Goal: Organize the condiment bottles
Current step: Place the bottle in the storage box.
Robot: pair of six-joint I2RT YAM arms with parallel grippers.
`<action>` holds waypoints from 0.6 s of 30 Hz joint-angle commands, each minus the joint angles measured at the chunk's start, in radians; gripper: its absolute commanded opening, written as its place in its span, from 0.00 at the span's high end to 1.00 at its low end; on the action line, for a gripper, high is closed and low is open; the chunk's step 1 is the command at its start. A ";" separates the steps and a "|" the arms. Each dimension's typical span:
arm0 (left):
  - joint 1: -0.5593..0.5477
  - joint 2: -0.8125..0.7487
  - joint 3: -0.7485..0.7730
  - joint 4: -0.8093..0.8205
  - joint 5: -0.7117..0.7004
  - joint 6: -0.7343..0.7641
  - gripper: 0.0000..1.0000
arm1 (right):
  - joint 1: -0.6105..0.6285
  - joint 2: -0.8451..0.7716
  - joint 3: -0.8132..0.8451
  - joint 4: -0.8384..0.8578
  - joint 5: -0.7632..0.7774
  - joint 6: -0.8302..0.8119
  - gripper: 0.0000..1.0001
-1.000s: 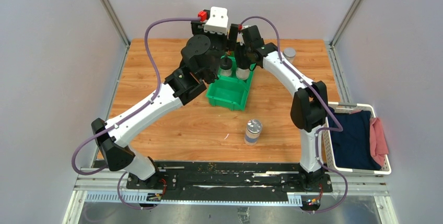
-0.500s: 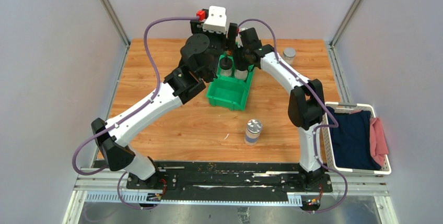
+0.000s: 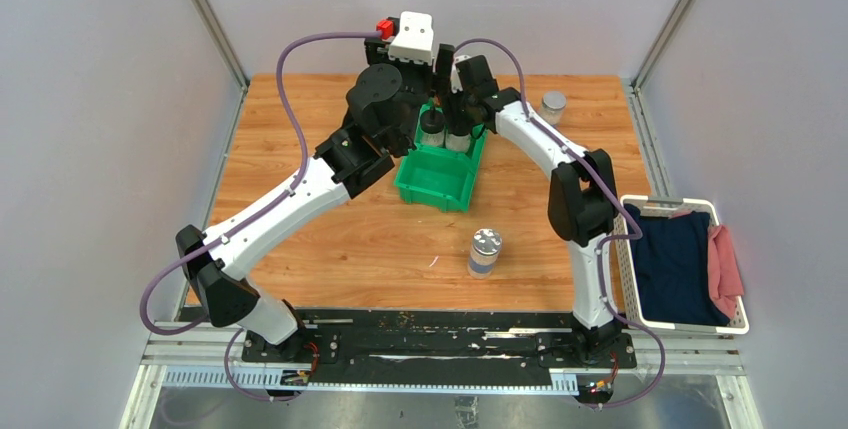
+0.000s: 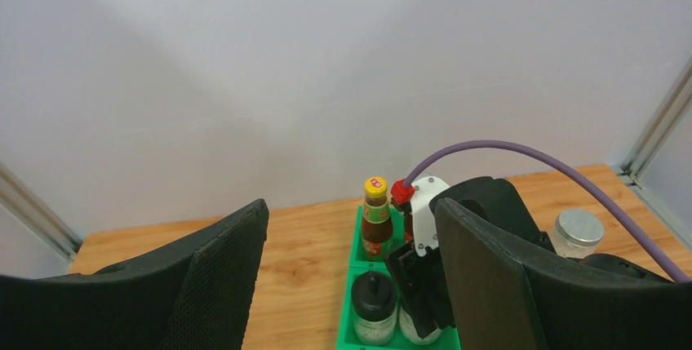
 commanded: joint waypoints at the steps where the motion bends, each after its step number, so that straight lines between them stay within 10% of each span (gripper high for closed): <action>1: 0.008 0.014 -0.011 0.023 0.001 -0.010 0.20 | 0.016 0.015 0.005 0.032 -0.009 -0.019 1.00; 18: 0.010 0.019 -0.021 0.025 0.004 -0.021 0.20 | 0.016 0.029 -0.025 0.043 -0.006 -0.030 1.00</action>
